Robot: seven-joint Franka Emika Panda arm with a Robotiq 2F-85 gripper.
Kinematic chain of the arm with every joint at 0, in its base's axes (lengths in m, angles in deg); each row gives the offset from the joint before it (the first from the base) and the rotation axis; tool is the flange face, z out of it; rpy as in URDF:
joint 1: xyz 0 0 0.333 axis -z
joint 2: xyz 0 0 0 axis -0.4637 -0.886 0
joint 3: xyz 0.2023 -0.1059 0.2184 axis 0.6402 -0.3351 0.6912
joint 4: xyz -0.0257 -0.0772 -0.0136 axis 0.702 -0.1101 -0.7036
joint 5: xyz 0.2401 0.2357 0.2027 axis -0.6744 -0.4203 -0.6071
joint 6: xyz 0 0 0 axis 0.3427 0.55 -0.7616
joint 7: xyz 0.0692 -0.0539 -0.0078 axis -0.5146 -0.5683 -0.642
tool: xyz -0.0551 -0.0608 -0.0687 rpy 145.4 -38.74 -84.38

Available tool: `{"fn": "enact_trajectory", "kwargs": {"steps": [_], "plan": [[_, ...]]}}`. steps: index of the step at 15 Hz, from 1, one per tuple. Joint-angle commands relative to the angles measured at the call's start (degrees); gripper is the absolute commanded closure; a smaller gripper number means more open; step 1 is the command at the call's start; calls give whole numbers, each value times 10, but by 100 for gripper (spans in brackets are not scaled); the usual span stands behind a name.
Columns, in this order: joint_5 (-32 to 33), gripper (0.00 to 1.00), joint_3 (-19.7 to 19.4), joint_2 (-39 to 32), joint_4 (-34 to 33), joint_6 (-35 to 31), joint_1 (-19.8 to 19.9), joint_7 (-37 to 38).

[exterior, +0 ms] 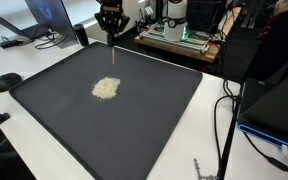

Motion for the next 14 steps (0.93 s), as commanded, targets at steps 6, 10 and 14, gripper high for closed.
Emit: {"fn": "enact_trajectory", "kwargs": {"steps": [6, 10, 14], "plan": [[149, 97, 11, -6, -3, -18, 2, 171], [171, 97, 12, -11, -12, -10, 0, 196], [192, 97, 13, -20, -26, -6, 1, 219]]}}
